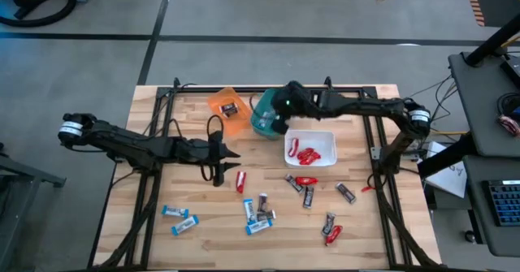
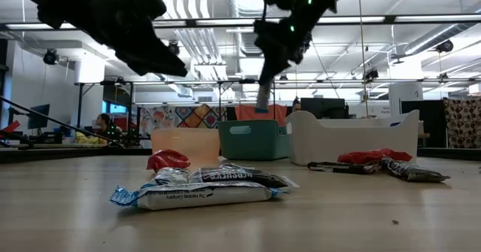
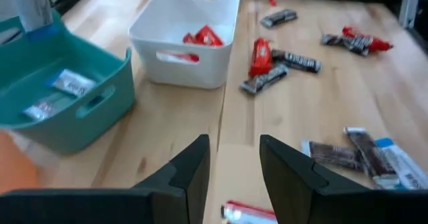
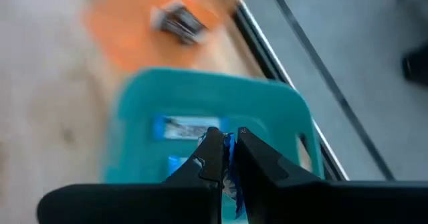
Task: Sort candy
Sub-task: Put the white chocolate bar into the green bin, then put the top left red chocolate bar into the white bin
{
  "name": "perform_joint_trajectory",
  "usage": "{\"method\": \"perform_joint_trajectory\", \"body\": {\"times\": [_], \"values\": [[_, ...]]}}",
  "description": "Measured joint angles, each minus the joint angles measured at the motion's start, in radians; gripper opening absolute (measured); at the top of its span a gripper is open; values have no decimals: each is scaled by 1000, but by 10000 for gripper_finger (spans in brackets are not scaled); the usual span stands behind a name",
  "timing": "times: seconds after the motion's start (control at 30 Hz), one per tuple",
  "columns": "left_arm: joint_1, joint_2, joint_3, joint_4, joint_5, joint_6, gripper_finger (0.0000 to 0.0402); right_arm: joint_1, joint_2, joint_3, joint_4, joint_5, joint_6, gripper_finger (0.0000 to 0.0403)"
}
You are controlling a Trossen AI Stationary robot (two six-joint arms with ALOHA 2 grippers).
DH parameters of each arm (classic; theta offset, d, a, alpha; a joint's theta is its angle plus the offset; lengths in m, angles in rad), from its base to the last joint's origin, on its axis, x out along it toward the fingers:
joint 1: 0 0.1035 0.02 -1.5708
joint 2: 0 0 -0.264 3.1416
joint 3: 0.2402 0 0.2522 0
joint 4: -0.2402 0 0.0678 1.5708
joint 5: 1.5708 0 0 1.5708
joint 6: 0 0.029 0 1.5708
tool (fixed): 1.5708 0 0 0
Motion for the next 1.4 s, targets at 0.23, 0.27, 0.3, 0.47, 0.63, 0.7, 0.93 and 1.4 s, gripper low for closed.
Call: {"method": "perform_joint_trajectory", "body": {"times": [0.23,0.27,0.3,0.47,0.63,0.7,0.93,1.4], "values": [[0,-17,0,-70,-104,-22,116,-114,82,-9,28,-4,51,27],[1,-17,0,-74,-110,-24,116,-121,93,-9,31,-4,50,31],[1,-17,0,-75,-111,-25,116,-127,104,-9,30,-4,50,35],[1,-17,0,-94,-110,-34,112,-134,120,-8,34,-4,59,46],[1,-16,0,-119,-110,-58,106,-133,121,-8,37,-5,82,47],[1,-16,0,-122,-110,-70,104,-133,121,-8,46,-4,93,53],[1,-16,0,-122,-110,-87,102,-133,121,-8,55,-5,93,102],[0,-15,0,-137,-92,-239,102,-98,41,2,-36,-14,93,129]]}}
